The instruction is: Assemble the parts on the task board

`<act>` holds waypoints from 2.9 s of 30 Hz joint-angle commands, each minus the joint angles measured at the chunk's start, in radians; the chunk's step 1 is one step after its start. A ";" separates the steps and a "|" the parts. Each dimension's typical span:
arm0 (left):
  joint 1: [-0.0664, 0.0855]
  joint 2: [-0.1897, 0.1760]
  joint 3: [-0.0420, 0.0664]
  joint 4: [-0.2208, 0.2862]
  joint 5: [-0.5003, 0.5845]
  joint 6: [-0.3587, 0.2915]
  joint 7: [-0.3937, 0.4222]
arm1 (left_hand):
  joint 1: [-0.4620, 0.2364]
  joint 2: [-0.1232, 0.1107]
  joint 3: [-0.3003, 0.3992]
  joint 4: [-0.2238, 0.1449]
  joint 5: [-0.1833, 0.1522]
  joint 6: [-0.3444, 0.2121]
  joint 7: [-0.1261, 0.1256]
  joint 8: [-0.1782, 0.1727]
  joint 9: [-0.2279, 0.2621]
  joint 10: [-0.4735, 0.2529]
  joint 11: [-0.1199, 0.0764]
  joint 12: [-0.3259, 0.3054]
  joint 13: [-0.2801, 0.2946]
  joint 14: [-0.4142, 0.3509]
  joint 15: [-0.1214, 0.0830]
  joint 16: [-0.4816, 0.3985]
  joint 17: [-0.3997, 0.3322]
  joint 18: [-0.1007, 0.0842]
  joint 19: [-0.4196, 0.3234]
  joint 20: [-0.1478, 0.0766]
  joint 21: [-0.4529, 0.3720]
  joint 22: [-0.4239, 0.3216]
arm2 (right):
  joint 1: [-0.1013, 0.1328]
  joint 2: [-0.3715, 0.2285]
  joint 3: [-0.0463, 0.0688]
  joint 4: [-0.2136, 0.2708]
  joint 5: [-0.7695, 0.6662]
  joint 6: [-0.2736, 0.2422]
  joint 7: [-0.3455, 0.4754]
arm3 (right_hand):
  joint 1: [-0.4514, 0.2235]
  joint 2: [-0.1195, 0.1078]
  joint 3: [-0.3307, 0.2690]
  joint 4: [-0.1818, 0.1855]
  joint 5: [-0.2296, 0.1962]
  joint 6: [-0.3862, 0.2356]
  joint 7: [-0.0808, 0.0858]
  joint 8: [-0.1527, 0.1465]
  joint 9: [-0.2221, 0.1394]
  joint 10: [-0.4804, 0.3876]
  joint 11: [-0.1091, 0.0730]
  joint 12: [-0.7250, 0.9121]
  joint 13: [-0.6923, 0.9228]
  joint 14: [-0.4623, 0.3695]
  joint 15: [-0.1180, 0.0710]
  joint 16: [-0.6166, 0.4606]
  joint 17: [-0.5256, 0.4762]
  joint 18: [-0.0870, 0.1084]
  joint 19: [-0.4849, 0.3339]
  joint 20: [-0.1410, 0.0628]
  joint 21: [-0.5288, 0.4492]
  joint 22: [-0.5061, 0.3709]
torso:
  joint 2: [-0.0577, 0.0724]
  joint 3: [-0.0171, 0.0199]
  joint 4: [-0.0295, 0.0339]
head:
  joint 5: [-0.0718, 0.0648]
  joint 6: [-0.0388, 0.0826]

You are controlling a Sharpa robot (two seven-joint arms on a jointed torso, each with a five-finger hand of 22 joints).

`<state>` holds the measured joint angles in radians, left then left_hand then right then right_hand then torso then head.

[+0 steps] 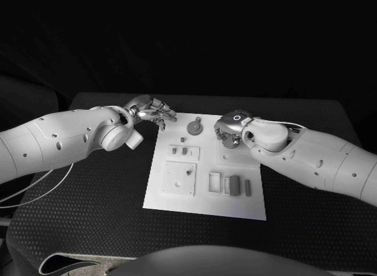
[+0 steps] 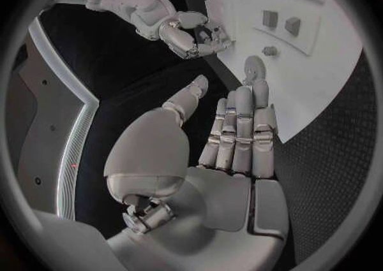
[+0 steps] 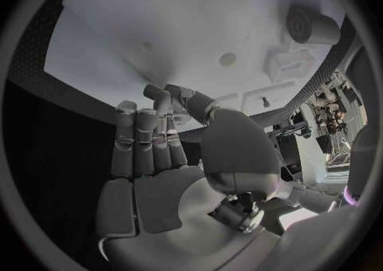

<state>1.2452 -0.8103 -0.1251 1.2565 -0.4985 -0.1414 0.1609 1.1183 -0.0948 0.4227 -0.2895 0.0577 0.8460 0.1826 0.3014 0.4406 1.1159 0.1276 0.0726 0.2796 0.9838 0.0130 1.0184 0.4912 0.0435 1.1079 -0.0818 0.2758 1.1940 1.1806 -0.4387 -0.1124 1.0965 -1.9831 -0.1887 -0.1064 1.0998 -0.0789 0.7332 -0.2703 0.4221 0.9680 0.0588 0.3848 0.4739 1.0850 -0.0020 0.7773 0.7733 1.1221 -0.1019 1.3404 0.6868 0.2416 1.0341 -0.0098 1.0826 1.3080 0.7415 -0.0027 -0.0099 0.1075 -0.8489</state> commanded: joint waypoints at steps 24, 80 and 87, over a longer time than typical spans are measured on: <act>0.001 -0.011 0.000 -0.009 0.001 0.006 0.005 | -0.013 -0.002 0.000 0.001 -0.007 -0.009 0.005 -0.001 -0.003 -0.007 0.000 -0.003 -0.002 0.000 0.005 -0.004 0.002 0.036 0.008 0.000 -0.005 0.002 | -0.001 -0.133 0.072 0.088 0.784 -0.207 0.243 | -0.004 0.014 0.014 0.003 -0.001 0.054 0.040 0.006 0.050 0.012 -0.005 0.006 -0.005 0.011 -0.009 0.008 0.006 0.020 0.016 -0.005 0.009 0.016 | -0.001 -0.0009 0.0004 | 0.001 0.010; 0.001 -0.005 0.001 -0.093 0.017 -0.007 0.014 | -0.015 -0.004 0.001 0.002 -0.006 -0.011 0.006 -0.001 -0.004 -0.006 -0.001 -0.001 -0.002 0.003 0.004 -0.003 0.003 0.037 0.012 0.000 -0.005 0.004 | -0.193 -0.068 0.061 0.268 0.823 -0.021 0.318 | -0.022 0.057 0.007 -0.014 0.000 0.039 0.046 -0.006 0.063 -0.010 0.002 -0.003 -0.020 -0.020 -0.004 0.004 0.018 0.020 -0.010 0.002 0.002 0.016 | -0.002 -0.0033 0.0003 | 0.121 -0.024; 0.001 -0.005 0.001 -0.093 0.017 -0.007 0.014 | -0.016 -0.004 0.000 0.002 -0.006 -0.011 0.007 -0.001 -0.004 -0.006 -0.001 -0.001 -0.002 0.003 0.004 -0.003 0.004 0.037 0.012 0.000 -0.005 0.005 | -0.216 -0.054 0.058 0.264 0.768 -0.048 0.314 | -0.022 0.057 0.007 -0.015 0.000 0.039 0.046 -0.006 0.064 -0.011 0.002 -0.004 -0.022 -0.020 -0.004 0.004 0.018 0.020 -0.010 0.002 0.002 0.016 | -0.002 -0.0029 0.0000 | 0.125 -0.024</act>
<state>1.2453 -0.8171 -0.1250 1.1618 -0.4888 -0.1481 0.1636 1.1144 -0.0986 0.4227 -0.2895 0.0577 0.8388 0.1867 0.3013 0.4381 1.1177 0.1255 0.0726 0.2790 0.9824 0.0144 1.0185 0.4931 0.0435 1.1153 -0.0820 0.2756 1.1970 0.9678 -0.4968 -0.0542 1.3608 -1.1415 -0.2113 0.2053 1.0769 -0.0318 0.7394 -0.2805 0.4180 0.9681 0.0637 0.3772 0.5330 1.0811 0.0019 0.7783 0.7527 1.1087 -0.1034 1.3457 0.7035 0.2418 1.0289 -0.0087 1.0863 1.3076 0.7389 -0.0059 -0.0093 0.2302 -0.8727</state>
